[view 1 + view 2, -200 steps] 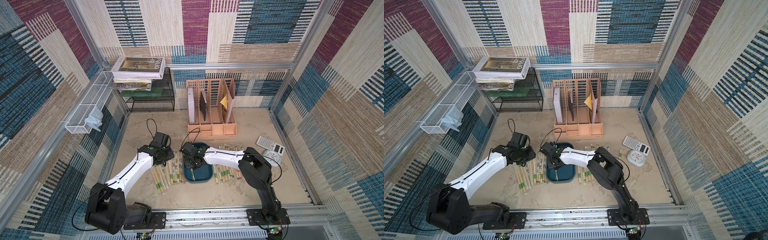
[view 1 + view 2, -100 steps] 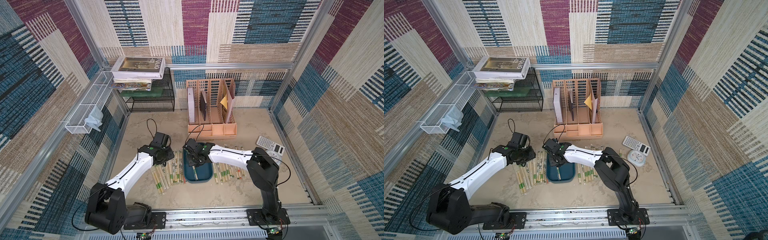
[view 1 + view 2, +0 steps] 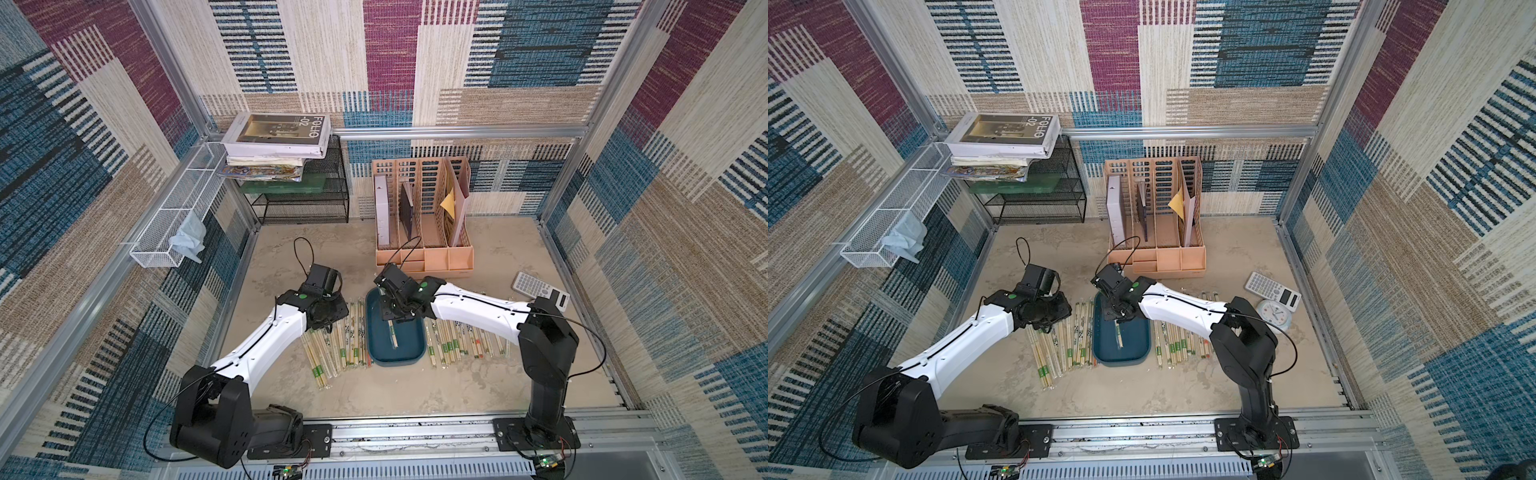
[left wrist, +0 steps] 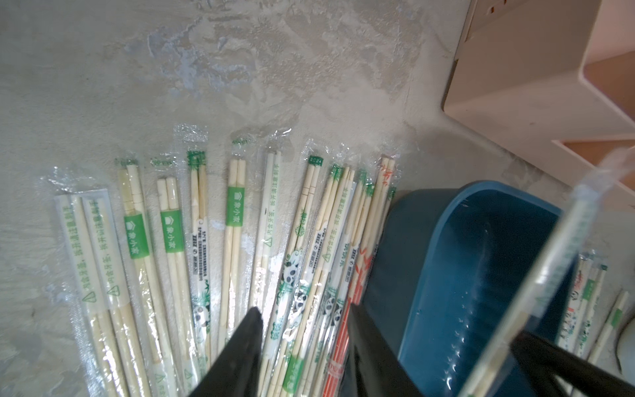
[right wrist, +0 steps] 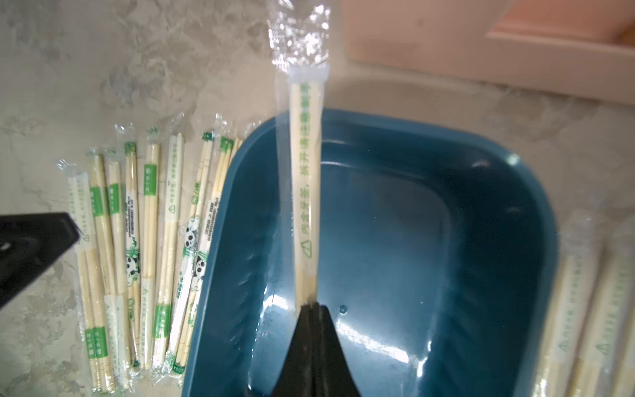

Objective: Take the paired disposable chopsticks out of the storage box
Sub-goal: Pick up the paired disposable chopsticks from the storage box, then place the paired disposable chopsticks at the center of the board.

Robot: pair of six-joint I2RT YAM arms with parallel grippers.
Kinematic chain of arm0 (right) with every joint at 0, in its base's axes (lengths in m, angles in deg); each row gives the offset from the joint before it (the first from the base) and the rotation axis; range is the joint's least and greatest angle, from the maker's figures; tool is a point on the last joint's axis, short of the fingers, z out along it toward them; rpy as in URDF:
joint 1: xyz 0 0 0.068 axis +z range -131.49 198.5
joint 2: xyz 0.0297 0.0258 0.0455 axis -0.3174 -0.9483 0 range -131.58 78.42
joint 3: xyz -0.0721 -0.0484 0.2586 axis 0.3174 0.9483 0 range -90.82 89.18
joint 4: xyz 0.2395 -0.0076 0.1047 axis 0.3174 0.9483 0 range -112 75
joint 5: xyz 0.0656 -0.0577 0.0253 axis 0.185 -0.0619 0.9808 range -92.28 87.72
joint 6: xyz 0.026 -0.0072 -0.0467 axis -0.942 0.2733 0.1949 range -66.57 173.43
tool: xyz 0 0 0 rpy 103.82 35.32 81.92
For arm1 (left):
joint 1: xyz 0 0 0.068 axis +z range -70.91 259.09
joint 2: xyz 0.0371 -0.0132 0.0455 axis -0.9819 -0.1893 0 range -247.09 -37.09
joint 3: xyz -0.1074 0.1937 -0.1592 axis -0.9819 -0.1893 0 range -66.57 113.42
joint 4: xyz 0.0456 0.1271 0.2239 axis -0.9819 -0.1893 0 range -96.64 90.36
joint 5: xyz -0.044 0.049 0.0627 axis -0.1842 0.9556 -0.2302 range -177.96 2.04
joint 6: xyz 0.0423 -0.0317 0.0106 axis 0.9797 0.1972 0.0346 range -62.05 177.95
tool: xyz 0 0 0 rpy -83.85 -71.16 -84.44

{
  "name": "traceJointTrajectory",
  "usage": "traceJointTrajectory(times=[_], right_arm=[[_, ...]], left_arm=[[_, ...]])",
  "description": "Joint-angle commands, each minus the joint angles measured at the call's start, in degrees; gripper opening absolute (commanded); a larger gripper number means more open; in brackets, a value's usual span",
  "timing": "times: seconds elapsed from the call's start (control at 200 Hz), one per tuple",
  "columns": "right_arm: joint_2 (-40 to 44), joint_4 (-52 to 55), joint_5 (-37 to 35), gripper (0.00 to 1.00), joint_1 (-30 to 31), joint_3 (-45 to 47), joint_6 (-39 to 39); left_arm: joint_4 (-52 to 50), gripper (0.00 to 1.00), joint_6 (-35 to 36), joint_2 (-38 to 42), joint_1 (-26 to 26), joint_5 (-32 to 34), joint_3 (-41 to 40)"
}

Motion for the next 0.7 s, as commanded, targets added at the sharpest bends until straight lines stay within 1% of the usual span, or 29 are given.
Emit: traceJointTrajectory(times=[0.0,0.125,0.23,0.501,0.691], right_arm=[[2.66,0.78,-1.51,0.00,-1.53,-0.42,1.48],[7.32,1.53,-2.40,0.00,-4.37,1.02,2.85],[11.60,1.50,-2.32,0.00,-6.93,4.41,3.92],[21.01,-1.27,-1.06,0.00,-11.36,19.90,5.59],[22.49,-5.53,0.79,0.00,-12.13,27.81,4.85]], left_arm=[[0.72,0.44,0.75,-0.42,0.03,-0.51,0.60],[0.36,0.43,0.92,-0.62,-0.08,-0.57,1.05],[0.10,0.44,1.16,-0.64,-0.20,-0.62,1.38],[-1.05,0.43,1.61,0.08,-0.59,-0.39,2.27],[-1.24,0.43,1.34,0.33,-0.95,-0.30,2.62]])
